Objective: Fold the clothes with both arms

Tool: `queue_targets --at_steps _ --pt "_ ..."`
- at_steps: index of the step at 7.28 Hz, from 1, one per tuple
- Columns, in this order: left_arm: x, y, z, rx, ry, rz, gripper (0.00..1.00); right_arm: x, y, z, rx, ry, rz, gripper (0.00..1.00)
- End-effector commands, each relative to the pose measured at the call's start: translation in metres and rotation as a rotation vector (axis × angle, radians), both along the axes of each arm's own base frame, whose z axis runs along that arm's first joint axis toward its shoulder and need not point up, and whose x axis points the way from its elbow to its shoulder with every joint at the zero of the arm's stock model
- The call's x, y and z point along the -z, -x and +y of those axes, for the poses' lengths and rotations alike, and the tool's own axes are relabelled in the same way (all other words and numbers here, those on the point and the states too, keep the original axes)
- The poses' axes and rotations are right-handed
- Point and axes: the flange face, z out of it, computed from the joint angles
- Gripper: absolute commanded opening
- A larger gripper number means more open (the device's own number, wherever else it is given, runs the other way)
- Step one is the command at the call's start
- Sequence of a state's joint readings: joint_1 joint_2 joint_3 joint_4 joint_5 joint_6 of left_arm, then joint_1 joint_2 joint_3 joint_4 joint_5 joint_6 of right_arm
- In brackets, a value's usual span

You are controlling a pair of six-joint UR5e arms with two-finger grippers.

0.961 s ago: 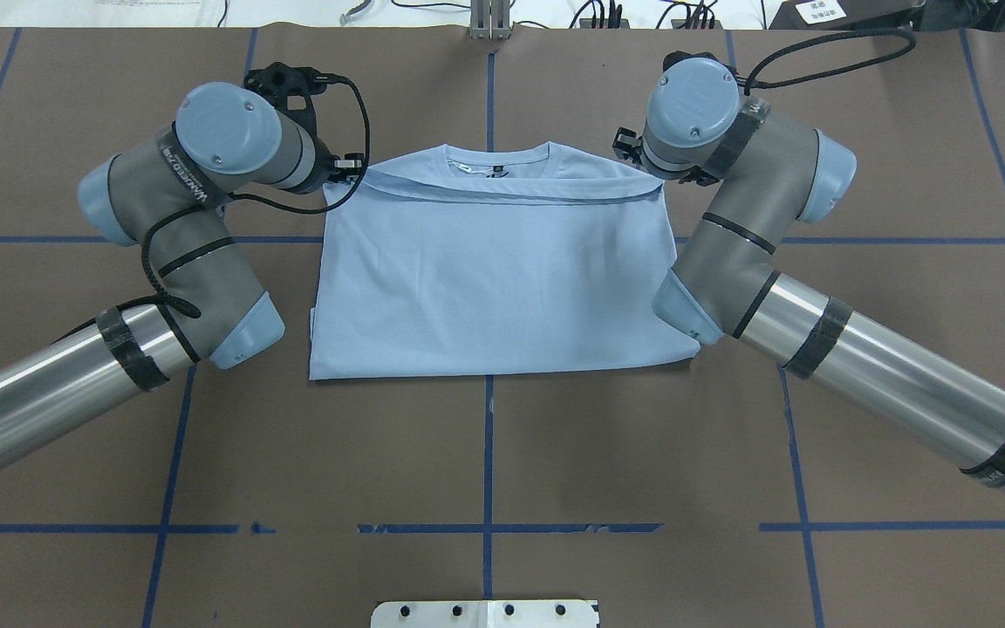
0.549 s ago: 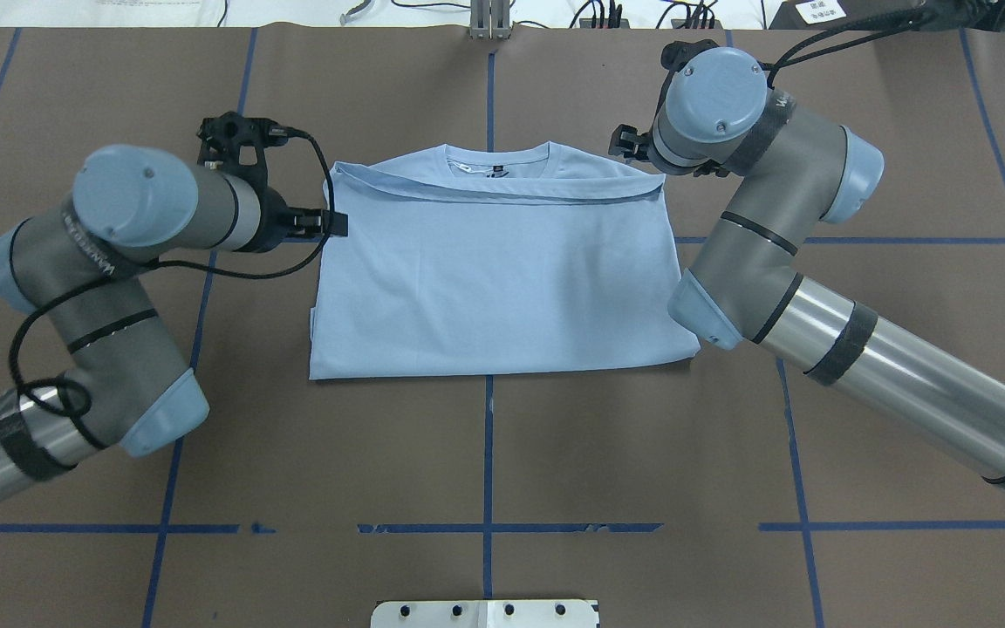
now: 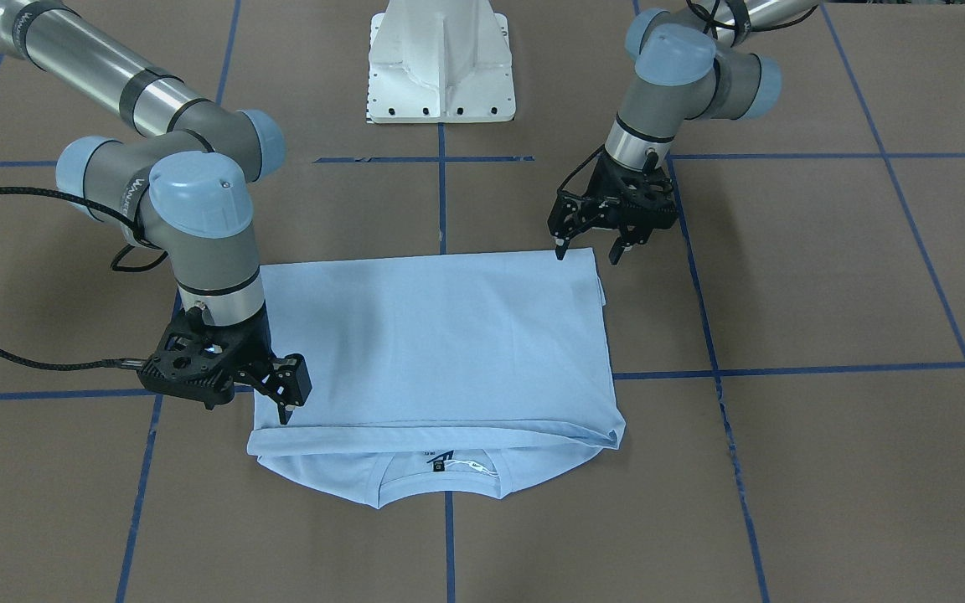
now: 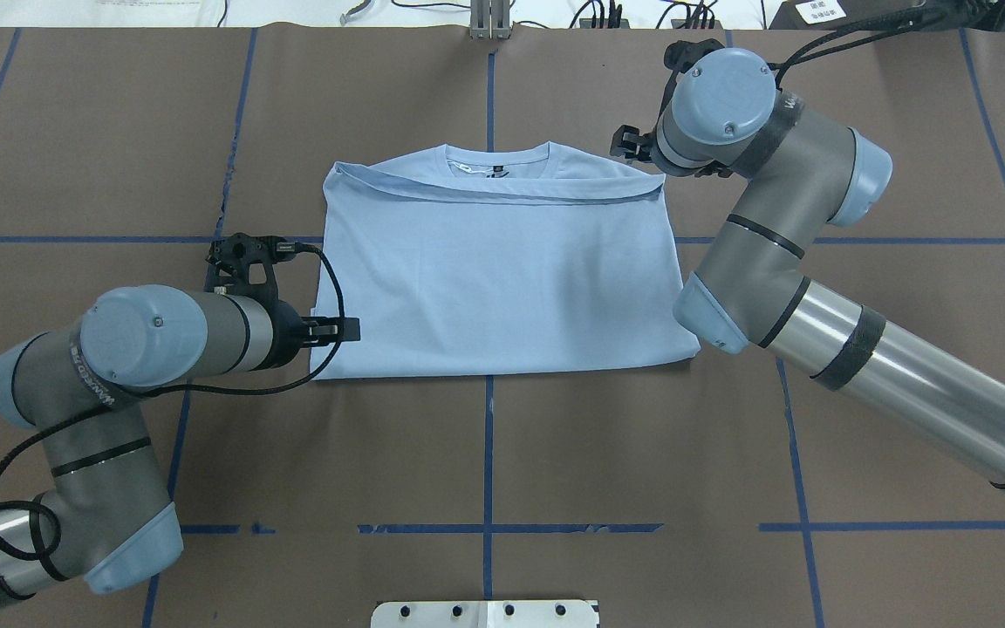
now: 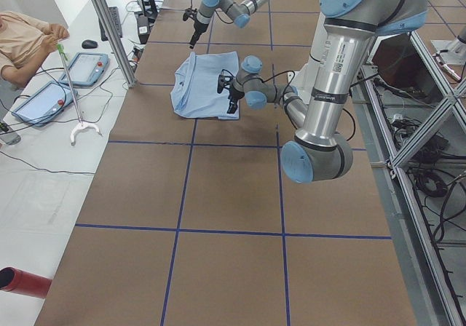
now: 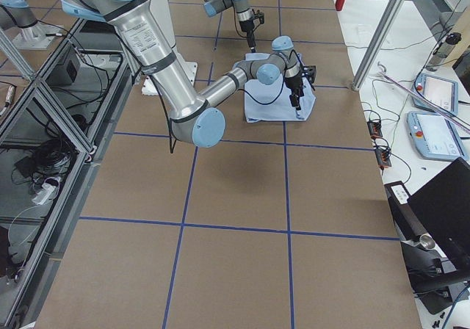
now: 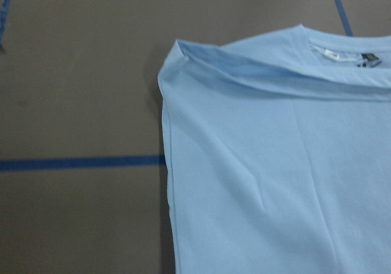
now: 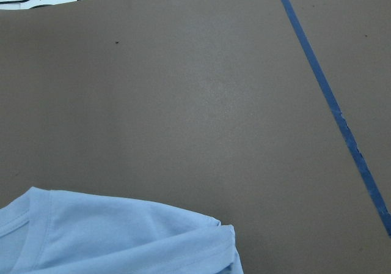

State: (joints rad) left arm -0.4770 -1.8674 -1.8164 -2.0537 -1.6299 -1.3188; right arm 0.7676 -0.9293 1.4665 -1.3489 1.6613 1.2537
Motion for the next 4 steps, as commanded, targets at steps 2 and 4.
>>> queue_targets --at_steps 2,4 --pt "-0.024 -0.0089 0.0108 0.042 0.073 -0.021 0.61 -0.0005 0.0008 0.0012 -0.001 0.0 0.0 1.0" --pt "-0.0262 -0.011 0.012 0.039 0.077 -0.025 0.57 -0.0057 0.0004 0.0016 0.003 0.003 0.007 1.0"
